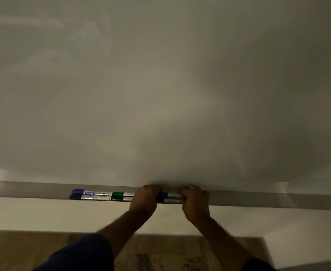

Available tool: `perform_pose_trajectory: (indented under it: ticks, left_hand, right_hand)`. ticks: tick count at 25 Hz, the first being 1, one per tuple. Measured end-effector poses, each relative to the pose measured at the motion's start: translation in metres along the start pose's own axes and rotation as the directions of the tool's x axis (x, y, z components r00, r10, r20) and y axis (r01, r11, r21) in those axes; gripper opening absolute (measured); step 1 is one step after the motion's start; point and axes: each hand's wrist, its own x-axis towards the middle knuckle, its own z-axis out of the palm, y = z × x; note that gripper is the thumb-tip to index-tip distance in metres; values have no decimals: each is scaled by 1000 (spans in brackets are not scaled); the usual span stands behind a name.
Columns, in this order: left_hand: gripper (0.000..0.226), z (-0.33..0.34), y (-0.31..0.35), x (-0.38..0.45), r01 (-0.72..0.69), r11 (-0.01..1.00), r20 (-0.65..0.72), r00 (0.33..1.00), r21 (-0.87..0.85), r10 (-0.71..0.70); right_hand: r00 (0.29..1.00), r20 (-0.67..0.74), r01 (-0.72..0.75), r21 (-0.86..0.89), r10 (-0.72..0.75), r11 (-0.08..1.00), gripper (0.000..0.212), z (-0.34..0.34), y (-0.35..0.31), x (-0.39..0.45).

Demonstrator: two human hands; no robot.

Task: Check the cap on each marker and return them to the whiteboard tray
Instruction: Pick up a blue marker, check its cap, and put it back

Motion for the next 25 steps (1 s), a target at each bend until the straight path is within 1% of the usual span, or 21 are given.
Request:
perform_pose_trajectory:
  ticks: [6,10,13,19,21,23,25]
  left_hand:
    - [30,3,-11,5,-61,996,35,998,58,59]
    - [28,2,-18,4,-51,998,29,998,40,50]
    - [29,0,-24,1,-65,998,-1,998,26,66]
    - [42,-3,-35,-7,-106,994,-100,989,20,107]
    - [45,-7,-36,-11,-105,994,-102,989,24,107]
    - [45,-12,-37,-15,-112,993,-102,988,42,116]
    - [43,-18,-38,-19,-128,990,-112,985,58,134]
  right_hand:
    - [998,54,32,-53,-29,998,34,7,-2,5]
    - [998,53,47,-48,-44,998,34,11,-5,7]
    - [998,51,48,-34,-46,998,33,13,-7,7]
    - [998,48,47,-21,-46,999,32,12,-9,3]
    - [998,19,54,-8,-54,999,26,9,-11,0]
    - [995,-47,83,9,-82,997,20,4,-13,-3]
    - [983,-126,143,43,-136,989,22,-3,-18,-7]
